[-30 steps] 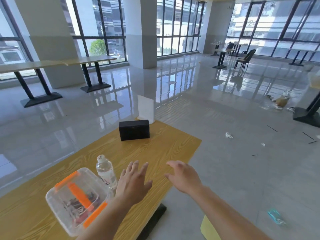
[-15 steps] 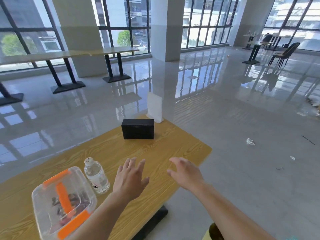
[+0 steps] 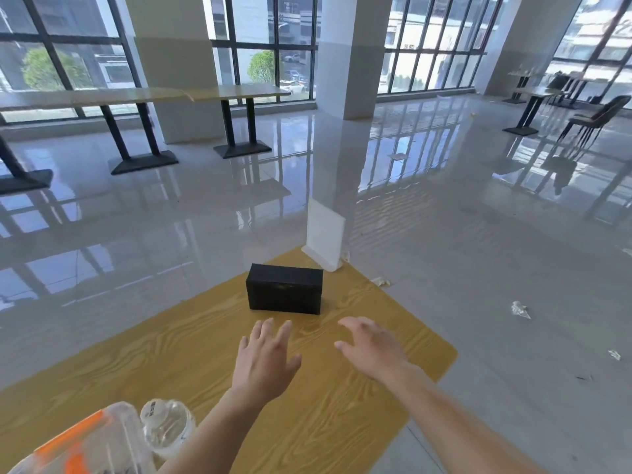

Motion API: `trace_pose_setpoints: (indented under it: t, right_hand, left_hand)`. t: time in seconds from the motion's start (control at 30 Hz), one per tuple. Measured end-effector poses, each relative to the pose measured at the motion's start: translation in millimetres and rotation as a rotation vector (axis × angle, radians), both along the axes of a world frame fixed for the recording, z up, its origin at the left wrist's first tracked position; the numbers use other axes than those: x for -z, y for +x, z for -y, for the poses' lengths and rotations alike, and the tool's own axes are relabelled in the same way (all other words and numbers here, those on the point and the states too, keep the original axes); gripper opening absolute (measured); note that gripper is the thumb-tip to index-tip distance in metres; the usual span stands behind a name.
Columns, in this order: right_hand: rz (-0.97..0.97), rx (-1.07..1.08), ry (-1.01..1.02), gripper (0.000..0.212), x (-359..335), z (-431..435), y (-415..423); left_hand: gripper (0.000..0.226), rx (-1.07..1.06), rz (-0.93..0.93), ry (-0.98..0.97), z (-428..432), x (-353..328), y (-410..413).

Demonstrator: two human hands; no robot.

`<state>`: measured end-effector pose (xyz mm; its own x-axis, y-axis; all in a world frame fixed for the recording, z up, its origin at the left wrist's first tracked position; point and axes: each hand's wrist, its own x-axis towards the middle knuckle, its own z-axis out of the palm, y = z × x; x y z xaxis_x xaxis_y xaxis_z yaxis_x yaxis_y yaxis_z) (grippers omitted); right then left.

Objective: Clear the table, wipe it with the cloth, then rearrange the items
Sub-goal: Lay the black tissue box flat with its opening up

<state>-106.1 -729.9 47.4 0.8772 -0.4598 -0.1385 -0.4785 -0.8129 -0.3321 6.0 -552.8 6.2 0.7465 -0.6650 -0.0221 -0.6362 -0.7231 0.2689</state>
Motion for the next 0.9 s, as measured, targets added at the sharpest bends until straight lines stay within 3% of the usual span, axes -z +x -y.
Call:
trace_pose_setpoints:
  t: [0.4, 0.9]
  right_hand:
    - [-0.031, -0.088, 0.061, 0.049, 20, 67, 91]
    - [-0.011, -0.366, 0.234, 0.063, 67, 166, 196]
  left_hand:
    - [0.068, -0.144, -0.028, -0.009, 44, 16, 81]
    - [0.066, -0.543, -0.055, 0.033, 107, 28, 141]
